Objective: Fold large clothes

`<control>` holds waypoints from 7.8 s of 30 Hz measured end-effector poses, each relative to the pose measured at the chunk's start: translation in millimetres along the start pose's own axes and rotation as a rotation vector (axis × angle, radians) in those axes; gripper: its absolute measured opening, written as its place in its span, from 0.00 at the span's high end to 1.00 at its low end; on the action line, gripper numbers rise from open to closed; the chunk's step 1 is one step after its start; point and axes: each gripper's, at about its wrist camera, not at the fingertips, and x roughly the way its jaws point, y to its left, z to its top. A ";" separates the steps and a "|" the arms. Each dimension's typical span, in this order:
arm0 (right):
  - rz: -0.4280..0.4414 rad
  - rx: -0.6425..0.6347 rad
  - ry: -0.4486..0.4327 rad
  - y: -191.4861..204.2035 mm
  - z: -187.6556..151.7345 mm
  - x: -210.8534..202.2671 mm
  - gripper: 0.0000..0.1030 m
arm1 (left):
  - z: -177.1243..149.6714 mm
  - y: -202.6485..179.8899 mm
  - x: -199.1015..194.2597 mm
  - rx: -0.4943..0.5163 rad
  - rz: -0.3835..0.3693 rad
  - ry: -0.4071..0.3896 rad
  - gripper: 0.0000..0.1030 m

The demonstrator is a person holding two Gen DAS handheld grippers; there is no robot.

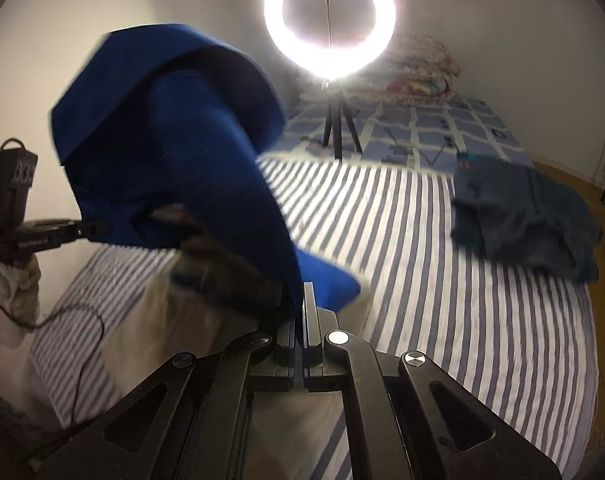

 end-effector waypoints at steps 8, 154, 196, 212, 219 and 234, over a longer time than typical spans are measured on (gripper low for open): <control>-0.004 0.051 0.111 -7.1 -77.7 -25.8 0.98 | -91.5 13.9 -24.5 0.029 0.065 0.144 0.99; 0.216 0.061 0.207 -15.3 -48.7 39.3 0.89 | -16.8 57.1 46.8 -0.213 -0.066 0.086 0.96; 0.142 0.134 0.170 -48.7 -58.5 34.5 0.38 | -87.8 158.2 86.3 -0.690 -0.334 0.250 0.38; 0.449 0.537 0.237 -114.1 -105.6 77.8 0.35 | -71.0 135.8 114.4 -0.662 -0.431 0.280 0.38; 0.516 0.508 0.244 -98.1 -98.6 95.7 0.39 | -59.8 123.2 119.5 -0.619 -0.396 0.272 0.38; 0.373 0.354 0.267 -42.0 -86.2 94.6 0.66 | -39.3 89.3 118.3 -0.482 -0.284 0.235 0.55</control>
